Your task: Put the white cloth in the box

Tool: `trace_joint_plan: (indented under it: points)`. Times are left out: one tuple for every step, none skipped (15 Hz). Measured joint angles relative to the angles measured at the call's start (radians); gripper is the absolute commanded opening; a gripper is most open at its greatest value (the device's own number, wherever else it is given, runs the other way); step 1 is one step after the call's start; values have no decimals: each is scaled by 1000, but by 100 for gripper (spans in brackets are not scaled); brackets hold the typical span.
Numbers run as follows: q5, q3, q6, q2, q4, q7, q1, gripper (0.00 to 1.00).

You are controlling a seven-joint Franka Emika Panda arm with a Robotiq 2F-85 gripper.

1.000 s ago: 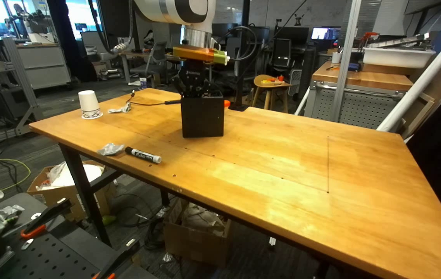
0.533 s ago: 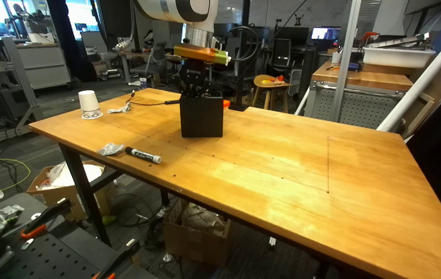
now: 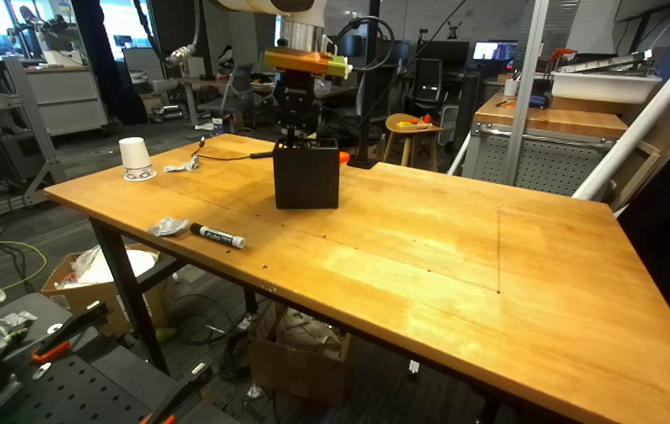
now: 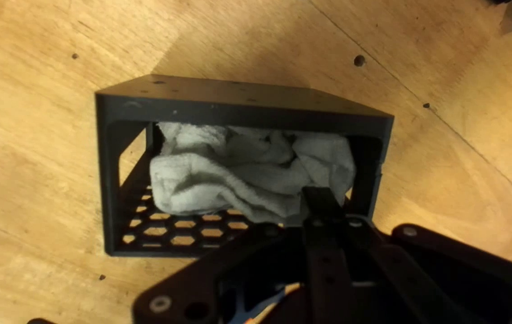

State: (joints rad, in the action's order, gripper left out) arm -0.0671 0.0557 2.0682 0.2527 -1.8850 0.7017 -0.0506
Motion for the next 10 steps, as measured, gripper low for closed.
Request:
trace_joint_plan:
  points:
    - [7,0,0,0,7,0,0,0]
    - [12,0,0,1,14,0,0,0]
    - [17,0,0,4,20,0,0,0]
    - [23,-1,1,7,26,0,0,0]
    - [26,-2,1,12,32,1,0,0]
    - [29,-4,1,19,38,1,0,0]
    - [33,-7,1,26,44,1,-1,0]
    - [38,-10,2,35,51,2,-4,0]
    - [43,-12,2,45,59,2,-7,0]
    - [46,-14,2,56,67,5,-11,0]
